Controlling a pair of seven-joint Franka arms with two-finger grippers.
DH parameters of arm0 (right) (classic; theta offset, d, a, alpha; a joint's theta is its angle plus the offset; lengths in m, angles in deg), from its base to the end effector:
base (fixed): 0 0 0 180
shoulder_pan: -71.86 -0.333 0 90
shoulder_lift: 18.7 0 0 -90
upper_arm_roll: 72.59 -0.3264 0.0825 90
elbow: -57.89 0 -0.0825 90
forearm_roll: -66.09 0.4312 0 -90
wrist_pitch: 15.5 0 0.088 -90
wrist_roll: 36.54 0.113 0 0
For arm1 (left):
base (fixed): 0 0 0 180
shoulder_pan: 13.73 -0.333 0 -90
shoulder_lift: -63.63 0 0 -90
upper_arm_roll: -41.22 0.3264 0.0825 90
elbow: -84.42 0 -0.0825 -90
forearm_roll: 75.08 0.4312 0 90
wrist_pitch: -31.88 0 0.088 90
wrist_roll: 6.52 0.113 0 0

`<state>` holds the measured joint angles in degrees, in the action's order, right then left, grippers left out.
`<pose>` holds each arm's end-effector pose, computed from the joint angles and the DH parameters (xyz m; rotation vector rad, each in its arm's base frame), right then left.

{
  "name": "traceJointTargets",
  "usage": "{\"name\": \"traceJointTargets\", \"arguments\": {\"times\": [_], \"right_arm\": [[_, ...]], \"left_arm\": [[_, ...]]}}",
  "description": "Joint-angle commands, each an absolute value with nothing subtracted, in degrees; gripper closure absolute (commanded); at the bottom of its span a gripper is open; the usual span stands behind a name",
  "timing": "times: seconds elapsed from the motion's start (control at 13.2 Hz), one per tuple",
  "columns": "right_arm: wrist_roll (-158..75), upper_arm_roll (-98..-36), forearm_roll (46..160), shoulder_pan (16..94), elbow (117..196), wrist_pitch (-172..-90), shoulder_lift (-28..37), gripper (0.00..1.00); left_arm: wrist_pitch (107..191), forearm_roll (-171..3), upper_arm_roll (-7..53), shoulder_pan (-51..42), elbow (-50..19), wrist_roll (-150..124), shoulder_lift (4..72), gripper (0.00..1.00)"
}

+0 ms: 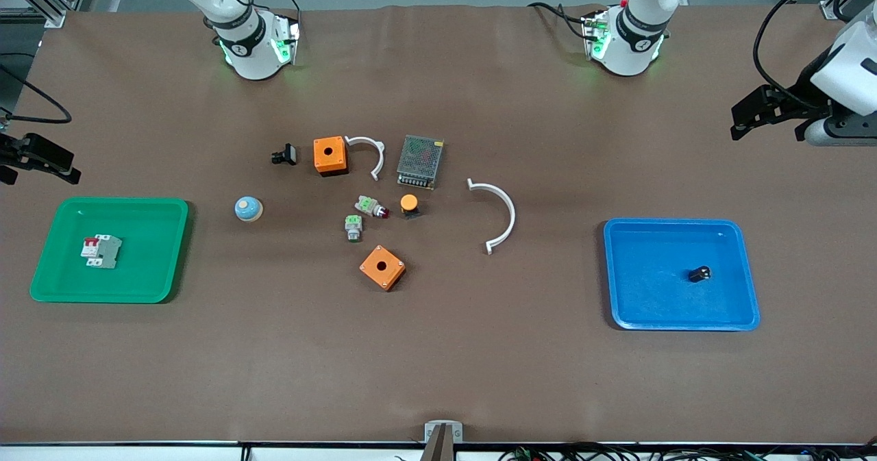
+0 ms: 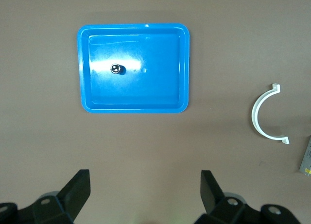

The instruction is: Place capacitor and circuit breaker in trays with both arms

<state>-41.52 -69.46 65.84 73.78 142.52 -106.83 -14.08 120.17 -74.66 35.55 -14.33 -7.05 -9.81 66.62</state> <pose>0.6282 -0.0546 0.6302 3.1292 -0.0015 0.0556 0.5796 -0.0521 0.6437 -3.1285 0.0481 0.0041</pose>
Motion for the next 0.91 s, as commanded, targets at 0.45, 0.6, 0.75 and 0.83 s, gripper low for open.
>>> {"name": "traceJointTargets", "arguments": {"times": [0.45,0.6,0.75,0.83], "right_arm": [[-41.0,-69.4,64.9,73.3,142.3,-106.0,-14.7,0.00],[-40.9,-69.4,64.9,73.3,142.3,-106.0,-14.7,0.00],[-40.9,-69.4,65.2,73.3,142.3,-106.0,-14.7,0.00],[-40.9,-69.4,65.2,73.3,142.3,-106.0,-14.7,0.00]], "left_arm": [[120.4,-71.6,35.2,-14.2,-5.1,-8.1,65.7,0.00],[120.4,-74.0,35.5,-14.8,-6.1,-6.4,66.2,0.00],[120.7,-75.2,35.5,-15.4,-7.1,-5.1,66.9,0.00],[120.7,-75.2,35.5,-15.4,-7.2,-5.4,67.0,0.00]]}}
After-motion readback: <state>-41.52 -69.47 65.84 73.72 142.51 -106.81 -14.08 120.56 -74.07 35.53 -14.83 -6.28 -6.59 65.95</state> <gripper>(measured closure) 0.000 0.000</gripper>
